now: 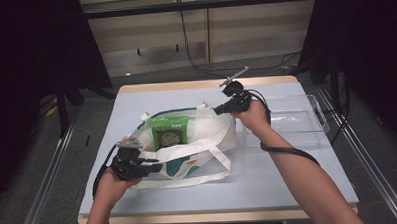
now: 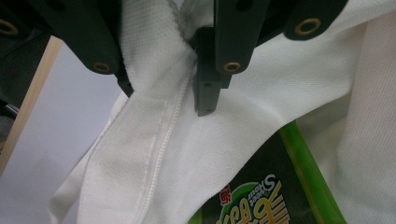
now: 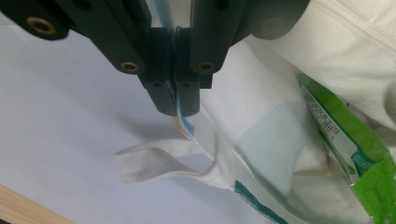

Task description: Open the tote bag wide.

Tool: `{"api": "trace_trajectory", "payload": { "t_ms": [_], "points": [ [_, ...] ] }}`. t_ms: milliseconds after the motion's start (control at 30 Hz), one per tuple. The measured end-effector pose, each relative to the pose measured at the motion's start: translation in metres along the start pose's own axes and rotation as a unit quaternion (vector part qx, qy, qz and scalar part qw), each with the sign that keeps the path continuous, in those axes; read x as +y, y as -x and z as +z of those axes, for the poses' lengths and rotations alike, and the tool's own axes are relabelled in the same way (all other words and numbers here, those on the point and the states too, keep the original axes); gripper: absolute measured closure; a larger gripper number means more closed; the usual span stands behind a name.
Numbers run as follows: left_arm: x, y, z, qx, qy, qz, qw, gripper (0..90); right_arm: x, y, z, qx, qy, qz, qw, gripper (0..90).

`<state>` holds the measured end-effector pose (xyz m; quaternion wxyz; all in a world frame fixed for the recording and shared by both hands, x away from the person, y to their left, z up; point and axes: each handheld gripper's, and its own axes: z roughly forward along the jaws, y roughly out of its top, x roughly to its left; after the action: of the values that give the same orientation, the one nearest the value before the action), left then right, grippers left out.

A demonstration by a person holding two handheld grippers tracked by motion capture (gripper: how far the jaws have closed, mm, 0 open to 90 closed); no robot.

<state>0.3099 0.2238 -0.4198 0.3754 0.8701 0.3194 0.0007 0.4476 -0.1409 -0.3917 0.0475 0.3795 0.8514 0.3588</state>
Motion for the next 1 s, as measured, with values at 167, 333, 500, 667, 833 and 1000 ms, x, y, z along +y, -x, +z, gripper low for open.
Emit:
{"api": "trace_trajectory", "payload": {
  "t_ms": [167,333,500,667,833,1000],
  "points": [
    [-0.004,0.002,0.004,0.001,-0.009,0.001,1.0000,72.1,-0.003,0.004,0.002,0.005,0.004,0.010,0.9999,87.5],
    [-0.006,0.003,0.004,0.001,-0.013,-0.001,0.9999,72.5,-0.003,0.008,0.005,0.004,0.005,0.015,0.9999,87.4],
    [-0.008,0.002,0.006,-0.002,-0.018,-0.003,0.9998,72.7,-0.003,0.009,0.007,-0.002,0.001,0.014,0.9999,87.4],
    [-0.009,0.002,0.006,-0.003,-0.019,-0.003,0.9998,73.0,-0.004,0.011,0.009,-0.004,0.000,0.017,0.9998,87.4],
    [-0.010,0.002,0.006,-0.005,-0.016,-0.006,0.9998,73.3,-0.006,0.011,0.009,-0.002,0.002,0.020,0.9998,87.3],
    [-0.010,0.001,0.005,-0.005,-0.008,-0.014,0.9999,72.2,-0.008,0.012,0.009,0.005,0.011,0.024,0.9996,87.2]
  ]
}}
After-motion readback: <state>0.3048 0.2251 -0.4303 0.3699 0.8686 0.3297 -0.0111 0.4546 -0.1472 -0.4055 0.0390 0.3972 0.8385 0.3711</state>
